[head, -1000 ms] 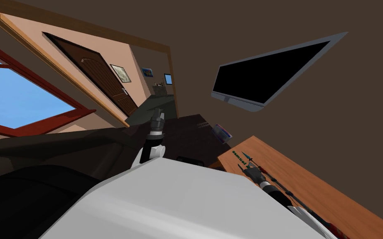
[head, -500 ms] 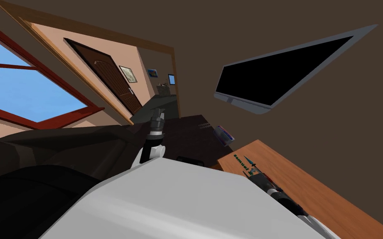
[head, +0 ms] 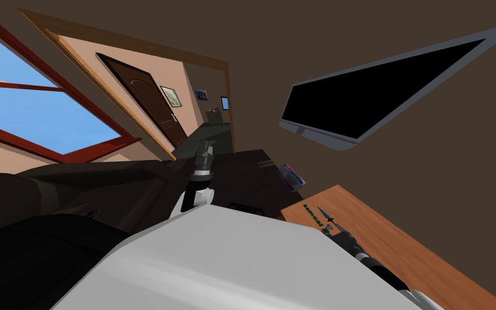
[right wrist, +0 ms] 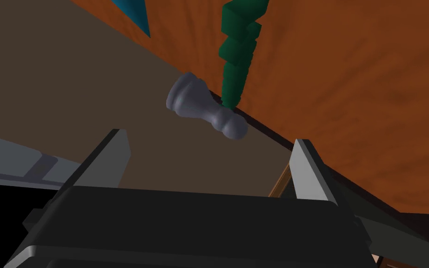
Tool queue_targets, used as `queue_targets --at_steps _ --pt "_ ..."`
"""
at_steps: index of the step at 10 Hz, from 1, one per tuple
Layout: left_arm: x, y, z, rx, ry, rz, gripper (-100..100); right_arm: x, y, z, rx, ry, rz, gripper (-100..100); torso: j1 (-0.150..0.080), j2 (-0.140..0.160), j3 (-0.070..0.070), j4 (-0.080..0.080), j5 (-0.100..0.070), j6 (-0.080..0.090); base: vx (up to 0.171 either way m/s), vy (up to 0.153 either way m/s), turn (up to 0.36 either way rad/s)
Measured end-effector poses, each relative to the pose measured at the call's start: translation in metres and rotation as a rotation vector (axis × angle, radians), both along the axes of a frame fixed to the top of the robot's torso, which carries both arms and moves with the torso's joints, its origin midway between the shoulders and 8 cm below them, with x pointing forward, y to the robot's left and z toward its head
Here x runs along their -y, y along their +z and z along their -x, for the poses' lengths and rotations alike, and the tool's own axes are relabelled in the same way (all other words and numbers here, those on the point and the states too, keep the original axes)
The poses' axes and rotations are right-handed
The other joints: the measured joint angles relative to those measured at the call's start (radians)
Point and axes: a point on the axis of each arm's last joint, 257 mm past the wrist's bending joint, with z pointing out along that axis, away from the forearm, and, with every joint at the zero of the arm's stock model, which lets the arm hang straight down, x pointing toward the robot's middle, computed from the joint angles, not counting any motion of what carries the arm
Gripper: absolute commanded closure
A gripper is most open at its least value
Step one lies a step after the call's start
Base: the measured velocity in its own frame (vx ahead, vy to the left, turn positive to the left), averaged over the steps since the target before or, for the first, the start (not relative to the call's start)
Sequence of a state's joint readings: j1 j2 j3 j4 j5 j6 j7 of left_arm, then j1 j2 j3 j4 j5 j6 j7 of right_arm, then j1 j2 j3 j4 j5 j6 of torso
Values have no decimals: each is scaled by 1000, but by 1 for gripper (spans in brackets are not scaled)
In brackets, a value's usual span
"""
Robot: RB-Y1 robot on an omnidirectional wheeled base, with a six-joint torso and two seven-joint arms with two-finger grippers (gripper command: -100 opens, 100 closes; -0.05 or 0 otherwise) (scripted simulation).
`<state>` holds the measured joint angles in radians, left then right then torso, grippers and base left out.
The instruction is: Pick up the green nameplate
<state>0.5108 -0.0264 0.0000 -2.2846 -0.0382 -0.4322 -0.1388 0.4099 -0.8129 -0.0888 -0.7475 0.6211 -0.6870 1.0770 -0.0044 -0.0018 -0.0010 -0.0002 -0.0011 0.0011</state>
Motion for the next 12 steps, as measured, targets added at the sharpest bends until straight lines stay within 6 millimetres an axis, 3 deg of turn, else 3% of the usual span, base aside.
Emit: queue_targets --at_steps 1,2,4,5,9,10,11,12 --pt "0 0 0 0 0 0 0 0 0 1 -2 2 2 0 2 1 0 0 0 0 2 -6 1" --pt "0 0 0 0 0 0 0 0 0 1 -1 2 2 -100 4 1 1 0 1 0 26 -40 44" --pt "0 0 0 0 0 0 0 -10 -12 -5 0 -3 1 -100 1 -1 -1 0 0 0 29 -44 33" --pt "0 0 0 0 0 0 0 -10 -12 -5 0 -5 3 100 3 0 0 0 1 0 0 0 0" --pt "0 0 0 0 0 0 0 -9 -11 -6 0 -2 5 100 4 1 1 0 0 1 0 0 0" --pt "0 0 0 0 0 0 0 -9 -11 -6 0 -1 5 0 4 1 1 0 0 1 0 0 0" --pt "0 0 0 0 0 0 0 -9 -11 -6 0 -1 5 100 4 1 1 0 0 1 -22 50 -66" --pt "0 0 0 0 0 0 0 -4 -4 -3 0 3 7 100 6 3 1 0 1 3 -17 31 -38"
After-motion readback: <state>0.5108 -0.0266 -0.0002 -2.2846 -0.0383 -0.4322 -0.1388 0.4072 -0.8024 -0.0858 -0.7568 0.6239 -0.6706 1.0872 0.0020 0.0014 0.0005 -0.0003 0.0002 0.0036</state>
